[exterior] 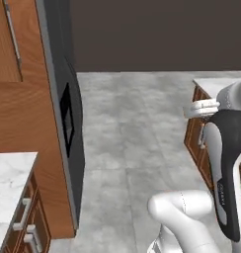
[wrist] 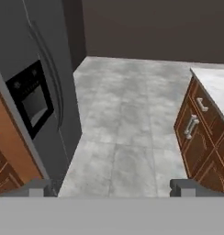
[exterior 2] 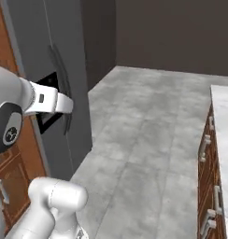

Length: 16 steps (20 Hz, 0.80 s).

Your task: Get the candle and the liquor from the cabinet and move them to the dining counter.

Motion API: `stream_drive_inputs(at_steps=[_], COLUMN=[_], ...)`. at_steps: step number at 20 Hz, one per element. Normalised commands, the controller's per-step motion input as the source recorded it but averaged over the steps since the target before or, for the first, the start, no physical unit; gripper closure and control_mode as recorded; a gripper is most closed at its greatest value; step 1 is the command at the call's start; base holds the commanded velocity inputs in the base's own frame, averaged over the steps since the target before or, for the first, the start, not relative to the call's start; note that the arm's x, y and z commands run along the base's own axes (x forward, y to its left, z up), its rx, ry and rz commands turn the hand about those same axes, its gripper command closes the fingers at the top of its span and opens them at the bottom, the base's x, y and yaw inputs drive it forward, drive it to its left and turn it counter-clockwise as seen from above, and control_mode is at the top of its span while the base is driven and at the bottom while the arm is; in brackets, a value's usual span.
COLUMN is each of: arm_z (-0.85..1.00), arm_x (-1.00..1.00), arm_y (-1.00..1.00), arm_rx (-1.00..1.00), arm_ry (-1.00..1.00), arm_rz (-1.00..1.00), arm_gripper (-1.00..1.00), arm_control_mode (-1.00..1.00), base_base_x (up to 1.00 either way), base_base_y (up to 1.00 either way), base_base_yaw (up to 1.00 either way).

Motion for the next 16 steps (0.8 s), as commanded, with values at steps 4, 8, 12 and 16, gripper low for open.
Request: stream_drive_inputs(at_steps=[4, 8, 12, 16], arm_z=[0.0, 0.0, 0.0, 0.0], arm_x=[0.0, 0.0, 0.0, 0.0], arm_y=[0.0, 0.0, 0.0, 0.0], arm_rx=[0.0, 0.0, 0.0, 0.0], arm_ry=[0.0, 0.0, 0.0, 0.0], arm_rz=[0.0, 0.0, 0.0, 0.0], arm_gripper=[-1.0, -1.0, -1.0, -1.0], arm_control_mode=[1.0, 1.0, 1.0, 1.0], base_base_x=[0.0, 0.0, 0.0, 0.11], base_base_y=[0.34, 0.43, 0.13, -0.45], base_base_yaw=[0.81, 0.87, 0.84, 0.62])
